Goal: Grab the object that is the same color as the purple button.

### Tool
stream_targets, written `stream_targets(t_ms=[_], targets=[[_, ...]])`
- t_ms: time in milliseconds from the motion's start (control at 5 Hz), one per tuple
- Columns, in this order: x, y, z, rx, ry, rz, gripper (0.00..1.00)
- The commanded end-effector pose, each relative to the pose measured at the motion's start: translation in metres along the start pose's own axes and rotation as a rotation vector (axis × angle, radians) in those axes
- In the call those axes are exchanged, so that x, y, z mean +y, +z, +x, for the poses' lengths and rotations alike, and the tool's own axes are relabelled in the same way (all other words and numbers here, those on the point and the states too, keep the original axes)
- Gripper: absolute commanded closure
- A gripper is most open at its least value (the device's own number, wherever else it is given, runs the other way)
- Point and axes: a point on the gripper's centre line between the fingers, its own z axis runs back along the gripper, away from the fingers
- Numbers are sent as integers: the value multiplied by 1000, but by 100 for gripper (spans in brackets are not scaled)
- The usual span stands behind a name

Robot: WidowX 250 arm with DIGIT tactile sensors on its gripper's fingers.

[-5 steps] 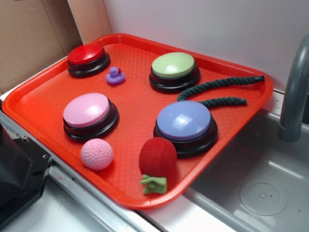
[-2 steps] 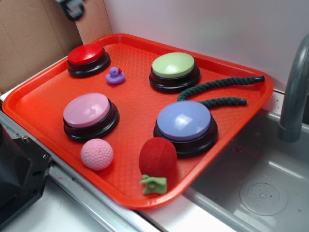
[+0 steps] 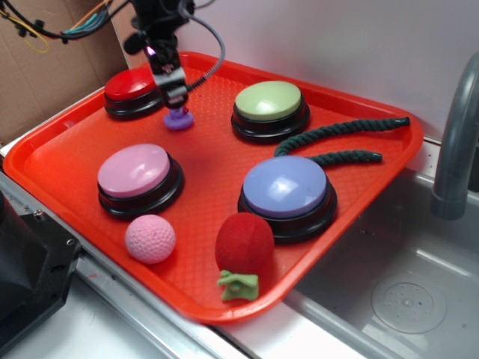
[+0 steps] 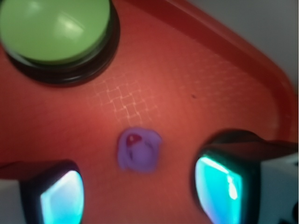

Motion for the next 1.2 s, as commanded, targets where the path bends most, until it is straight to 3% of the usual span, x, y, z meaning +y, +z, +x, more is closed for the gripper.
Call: stream_targets(t_ms=[0, 400, 600, 800, 1000], targets=[[2, -19, 1, 35, -2, 47, 0], [14, -25, -9, 55, 56, 38, 0], [14, -36, -5, 58, 66, -5, 0], [16, -43, -3, 25, 138, -22, 100], [13, -48, -2, 27, 126, -41, 100]])
